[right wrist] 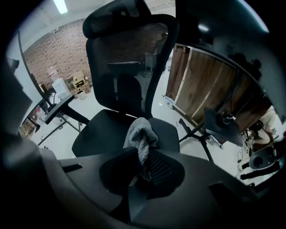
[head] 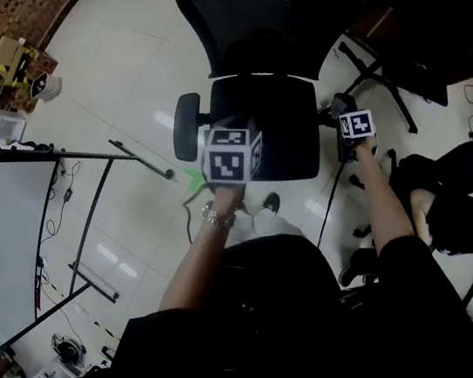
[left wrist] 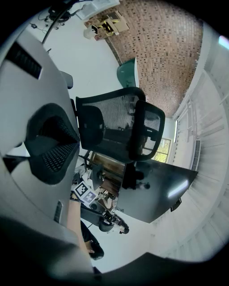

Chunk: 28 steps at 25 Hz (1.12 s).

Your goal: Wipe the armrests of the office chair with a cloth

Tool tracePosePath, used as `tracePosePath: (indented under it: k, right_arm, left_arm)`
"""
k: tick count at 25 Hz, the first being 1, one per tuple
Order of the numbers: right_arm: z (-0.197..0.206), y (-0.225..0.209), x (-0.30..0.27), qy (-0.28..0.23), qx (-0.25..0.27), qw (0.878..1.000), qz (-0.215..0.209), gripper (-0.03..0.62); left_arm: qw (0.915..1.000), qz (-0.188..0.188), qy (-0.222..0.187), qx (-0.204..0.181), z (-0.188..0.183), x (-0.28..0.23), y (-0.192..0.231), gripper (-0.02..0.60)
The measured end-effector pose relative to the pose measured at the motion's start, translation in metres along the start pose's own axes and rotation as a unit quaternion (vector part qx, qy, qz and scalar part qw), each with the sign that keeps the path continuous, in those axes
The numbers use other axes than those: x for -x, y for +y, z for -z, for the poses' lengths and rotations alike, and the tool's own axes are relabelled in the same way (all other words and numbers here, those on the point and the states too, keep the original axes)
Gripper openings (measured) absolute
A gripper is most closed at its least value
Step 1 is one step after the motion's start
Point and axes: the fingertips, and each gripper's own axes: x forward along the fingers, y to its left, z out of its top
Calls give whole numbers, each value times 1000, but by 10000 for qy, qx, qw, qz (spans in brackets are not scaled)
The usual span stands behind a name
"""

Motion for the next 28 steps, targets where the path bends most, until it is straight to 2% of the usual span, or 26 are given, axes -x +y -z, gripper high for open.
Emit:
tracePosePath:
  k: [9, 14, 15, 17, 21, 25, 28]
  right_arm:
    - [106, 57, 38, -60, 183, 9991, -390, 43]
    - [132, 74, 51, 395, 590, 9947, -743, 43]
    - [127, 76, 55, 395, 608, 9937, -852, 43]
    - [95, 72, 65, 26, 695, 9936, -891, 43]
    - [-2, 41, 72, -816, 1311, 9876, -296, 43]
    - [-45, -9, 24, -384, 631, 9972, -91, 43]
    - [-43, -36, -2, 11, 173, 9998, 92, 43]
  left_arm:
    - [9993, 344, -6, -114, -9, -22, -25, -3]
    - [9993, 374, -24, -79, -9, -23, -27, -3]
    - [9994, 350, -22, -68, -8, -21, -24, -3]
    - [9996, 279, -23, -31, -5, -17, -19, -3]
    - [9999, 99, -32, 80, 3, -4, -3, -3]
    - [9998, -139, -20, 139, 9, 16, 15, -3]
    - [9995, -266, -55, 176, 14, 27, 25, -3]
